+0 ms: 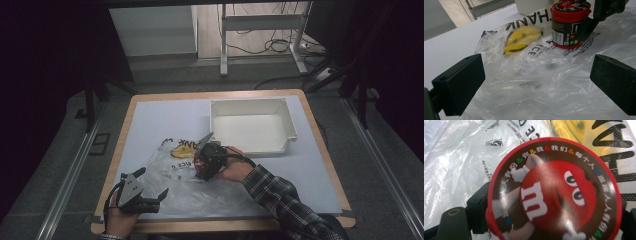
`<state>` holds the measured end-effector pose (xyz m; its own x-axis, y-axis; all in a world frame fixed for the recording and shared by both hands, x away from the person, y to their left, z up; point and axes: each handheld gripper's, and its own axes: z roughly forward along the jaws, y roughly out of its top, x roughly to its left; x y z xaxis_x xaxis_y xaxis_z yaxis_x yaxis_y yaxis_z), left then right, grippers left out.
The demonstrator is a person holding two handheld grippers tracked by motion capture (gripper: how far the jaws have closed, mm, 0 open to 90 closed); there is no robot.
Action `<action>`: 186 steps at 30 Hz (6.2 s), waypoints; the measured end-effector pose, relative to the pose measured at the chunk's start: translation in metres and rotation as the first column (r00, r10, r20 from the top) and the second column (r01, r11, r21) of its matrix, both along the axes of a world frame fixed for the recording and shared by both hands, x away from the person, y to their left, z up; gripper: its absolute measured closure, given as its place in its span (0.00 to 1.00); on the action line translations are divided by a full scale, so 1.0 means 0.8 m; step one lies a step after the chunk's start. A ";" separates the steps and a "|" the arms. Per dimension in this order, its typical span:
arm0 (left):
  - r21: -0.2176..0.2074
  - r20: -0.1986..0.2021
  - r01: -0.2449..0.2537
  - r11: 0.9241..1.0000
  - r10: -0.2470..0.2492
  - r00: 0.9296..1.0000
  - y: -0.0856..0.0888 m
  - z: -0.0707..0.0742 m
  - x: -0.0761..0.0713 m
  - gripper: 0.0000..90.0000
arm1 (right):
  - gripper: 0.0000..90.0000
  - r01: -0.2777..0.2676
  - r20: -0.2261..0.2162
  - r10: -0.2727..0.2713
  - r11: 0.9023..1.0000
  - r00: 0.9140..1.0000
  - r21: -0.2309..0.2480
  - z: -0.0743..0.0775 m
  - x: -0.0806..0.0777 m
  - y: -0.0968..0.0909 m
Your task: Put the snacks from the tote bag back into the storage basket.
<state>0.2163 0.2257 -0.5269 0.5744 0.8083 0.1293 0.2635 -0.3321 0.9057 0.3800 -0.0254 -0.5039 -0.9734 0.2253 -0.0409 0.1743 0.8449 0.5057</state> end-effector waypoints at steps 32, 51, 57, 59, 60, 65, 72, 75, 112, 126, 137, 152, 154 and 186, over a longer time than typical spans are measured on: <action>0.009 0.001 0.000 1.000 0.000 1.000 0.000 0.000 0.000 0.00 | 0.28 0.003 -0.012 -0.004 1.000 1.000 -0.029 0.028 -0.008 0.001; 0.010 0.004 0.000 1.000 0.000 1.000 0.000 0.000 0.000 0.00 | 0.28 0.044 0.012 -0.043 0.999 0.999 -0.021 0.057 -0.007 -0.024; 0.006 0.005 -0.002 1.000 0.002 1.000 -0.001 0.000 0.000 0.00 | 0.28 0.068 0.016 -0.068 0.998 0.998 -0.014 0.066 -0.002 -0.040; 0.006 0.005 -0.002 1.000 0.002 1.000 -0.001 0.000 0.000 0.00 | 0.28 0.075 0.010 -0.075 0.997 0.997 -0.011 0.068 0.000 -0.045; 0.007 0.005 -0.002 1.000 0.002 1.000 -0.001 0.000 0.000 0.00 | 0.28 0.075 0.010 -0.075 0.997 0.997 -0.011 0.068 0.000 -0.045; 0.007 0.005 -0.002 1.000 0.002 1.000 -0.001 0.000 0.000 0.00 | 0.28 0.091 0.017 -0.091 0.996 0.996 -0.007 0.073 0.003 -0.054; 0.009 0.004 -0.004 1.000 0.004 1.000 -0.001 0.000 0.000 0.00 | 0.28 0.128 0.030 -0.128 0.992 0.991 0.003 0.081 0.010 -0.071; 0.009 0.003 -0.005 1.000 0.005 1.000 -0.001 0.000 0.000 0.00 | 0.28 0.136 0.034 -0.136 0.991 0.990 0.004 0.082 0.012 -0.075; 0.007 0.004 -0.005 1.000 0.005 1.000 -0.001 0.000 0.000 0.00 | 0.28 0.200 0.065 -0.201 0.979 0.977 0.031 0.089 0.073 -0.114; 0.011 0.004 -0.005 1.000 0.004 1.000 0.000 0.000 0.000 0.00 | 0.28 0.177 0.064 -0.178 0.984 0.982 0.025 0.079 0.099 -0.106; 0.007 0.006 -0.005 1.000 0.005 1.000 0.000 0.000 0.000 0.00 | 0.28 0.166 0.067 -0.167 0.986 0.984 0.012 0.068 0.119 -0.099; -0.030 0.027 -0.010 1.000 0.011 1.000 0.003 0.003 -0.002 0.00 | 0.28 0.129 0.062 -0.128 0.992 0.990 -0.010 0.055 0.136 -0.082; -0.040 0.034 -0.011 0.999 0.012 0.999 0.004 0.004 -0.003 0.00 | 0.28 0.124 0.060 -0.123 0.992 0.991 -0.017 0.052 0.138 -0.079; -0.088 0.085 -0.041 0.995 0.048 0.995 0.012 0.009 -0.007 0.00 | 0.28 0.095 0.031 -0.094 0.995 0.995 -0.029 0.020 0.169 -0.065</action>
<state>0.2110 0.2350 -0.5198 0.5275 0.8429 0.1060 0.1957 -0.2420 0.9503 0.5154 -0.0774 -0.4881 -0.9461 0.3146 -0.0772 0.2397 0.8403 0.4863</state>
